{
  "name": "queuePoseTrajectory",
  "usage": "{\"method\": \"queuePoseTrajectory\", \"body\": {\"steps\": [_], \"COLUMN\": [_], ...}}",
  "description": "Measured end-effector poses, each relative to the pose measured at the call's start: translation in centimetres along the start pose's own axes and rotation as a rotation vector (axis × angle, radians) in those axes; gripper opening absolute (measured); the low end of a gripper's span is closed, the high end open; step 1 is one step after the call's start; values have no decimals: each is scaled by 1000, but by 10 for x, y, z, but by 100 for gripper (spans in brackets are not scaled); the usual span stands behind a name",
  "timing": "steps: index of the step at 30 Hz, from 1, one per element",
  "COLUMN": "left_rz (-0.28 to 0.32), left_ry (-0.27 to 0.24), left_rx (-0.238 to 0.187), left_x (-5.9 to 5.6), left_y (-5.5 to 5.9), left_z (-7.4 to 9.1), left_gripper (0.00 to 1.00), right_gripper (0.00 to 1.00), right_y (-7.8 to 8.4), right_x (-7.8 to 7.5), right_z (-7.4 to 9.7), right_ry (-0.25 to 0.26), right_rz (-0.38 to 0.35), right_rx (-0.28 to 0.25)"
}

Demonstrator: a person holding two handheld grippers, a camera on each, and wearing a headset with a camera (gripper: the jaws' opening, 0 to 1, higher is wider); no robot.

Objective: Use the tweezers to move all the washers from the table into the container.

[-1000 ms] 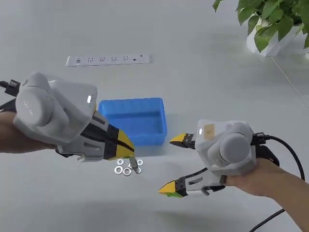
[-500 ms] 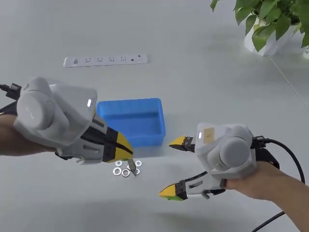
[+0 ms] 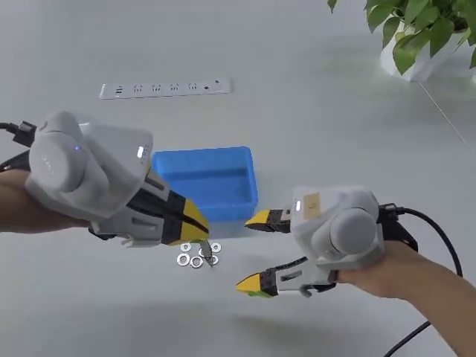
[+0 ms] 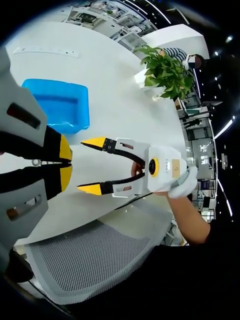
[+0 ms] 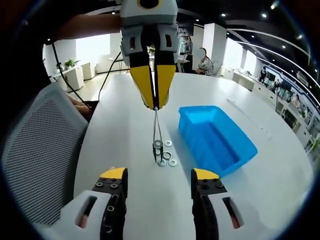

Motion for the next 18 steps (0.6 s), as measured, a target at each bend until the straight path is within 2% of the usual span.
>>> {"method": "queuePoseTrajectory", "body": {"steps": [9, 18], "left_rz": [-22, -21], "left_ry": [25, 24], "left_rx": [-3, -2], "left_x": [-1, -1], "left_y": [0, -1], "left_z": [0, -1], "left_gripper": [4, 4], "right_gripper": [34, 26], "right_y": [-5, -9], "right_x": [3, 3], "right_z": [-17, -30], "right_ry": [-48, -82], "right_rz": [32, 69], "right_rx": [-4, -10]}}
Point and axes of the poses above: the centre of the closed fingertips' face, and the gripper's own axes: z roughly backward along the fingers, x roughly to its left, y roughly out of its underside, the point moved 10 cm from there along z, roughly backward along the fingers, and after that the axes turned 10 degrees about -x, right-handed, at the moved point
